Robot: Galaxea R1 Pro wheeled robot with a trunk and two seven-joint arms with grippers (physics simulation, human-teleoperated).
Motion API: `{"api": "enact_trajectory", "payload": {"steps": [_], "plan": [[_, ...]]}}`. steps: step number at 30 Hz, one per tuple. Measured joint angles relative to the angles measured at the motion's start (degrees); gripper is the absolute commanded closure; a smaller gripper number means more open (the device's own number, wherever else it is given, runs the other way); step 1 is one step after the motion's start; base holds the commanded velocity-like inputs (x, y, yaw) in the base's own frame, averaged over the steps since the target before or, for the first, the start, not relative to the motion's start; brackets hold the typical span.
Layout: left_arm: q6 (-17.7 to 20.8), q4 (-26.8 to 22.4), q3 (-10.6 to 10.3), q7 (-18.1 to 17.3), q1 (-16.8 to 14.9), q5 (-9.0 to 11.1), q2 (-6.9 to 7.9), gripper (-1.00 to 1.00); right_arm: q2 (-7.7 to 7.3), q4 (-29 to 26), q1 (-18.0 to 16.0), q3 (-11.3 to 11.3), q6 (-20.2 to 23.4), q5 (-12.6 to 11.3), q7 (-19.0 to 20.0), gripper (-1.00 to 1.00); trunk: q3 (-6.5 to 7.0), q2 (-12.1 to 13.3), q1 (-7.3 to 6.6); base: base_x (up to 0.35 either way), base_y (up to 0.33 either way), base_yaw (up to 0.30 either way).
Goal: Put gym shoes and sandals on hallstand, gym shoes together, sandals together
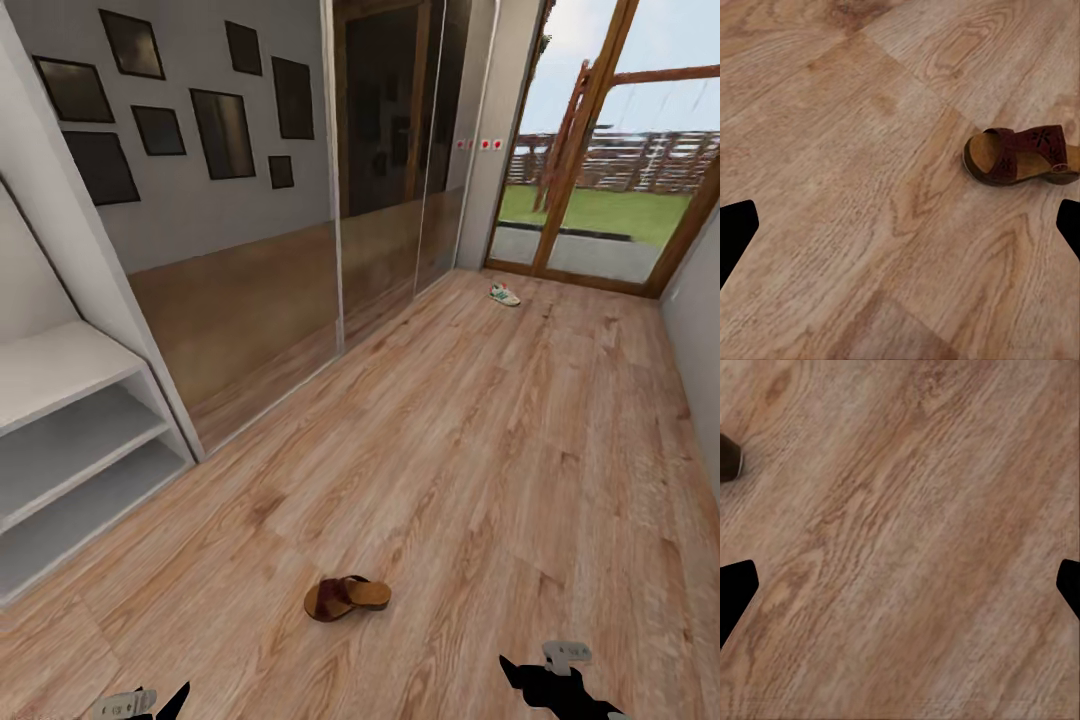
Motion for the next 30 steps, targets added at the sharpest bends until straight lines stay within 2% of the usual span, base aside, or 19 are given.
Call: {"api": "enact_trajectory", "payload": {"steps": [30], "plan": [[0.0,0.0,0.0,0.02,0.0,0.0,0.0,-1.0,0.0,0.0,0.0,0.02,0.0,0.0,-0.04,-1.0,0.0,0.0,0.01,0.105,-0.257,0.278]]}}
